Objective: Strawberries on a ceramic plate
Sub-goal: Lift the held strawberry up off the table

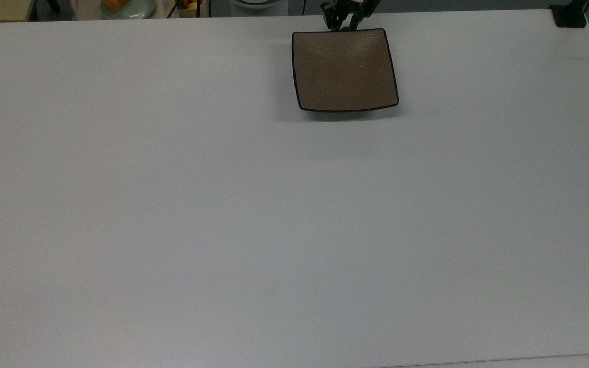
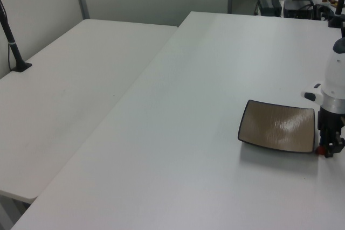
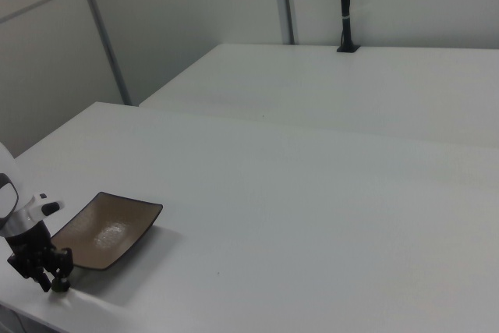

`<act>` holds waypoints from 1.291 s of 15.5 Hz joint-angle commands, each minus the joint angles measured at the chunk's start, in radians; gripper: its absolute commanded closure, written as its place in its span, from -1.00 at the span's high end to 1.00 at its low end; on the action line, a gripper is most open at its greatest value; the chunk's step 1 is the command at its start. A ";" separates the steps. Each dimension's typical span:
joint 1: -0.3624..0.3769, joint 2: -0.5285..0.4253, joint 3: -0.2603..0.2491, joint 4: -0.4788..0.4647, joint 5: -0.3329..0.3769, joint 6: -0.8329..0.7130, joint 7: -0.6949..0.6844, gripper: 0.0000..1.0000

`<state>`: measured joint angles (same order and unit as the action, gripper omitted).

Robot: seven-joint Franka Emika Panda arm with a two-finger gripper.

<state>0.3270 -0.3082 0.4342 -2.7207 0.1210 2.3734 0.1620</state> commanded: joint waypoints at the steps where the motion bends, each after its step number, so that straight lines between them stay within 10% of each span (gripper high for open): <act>1: -0.008 0.001 0.000 -0.008 0.005 0.038 -0.030 -0.11; 7: -0.008 0.001 -0.002 -0.007 0.005 0.035 -0.044 -0.95; 20: 0.007 -0.029 -0.002 0.208 0.005 -0.445 -0.091 -1.00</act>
<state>0.3317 -0.3140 0.4343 -2.6010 0.1208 2.0787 0.1179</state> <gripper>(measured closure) 0.692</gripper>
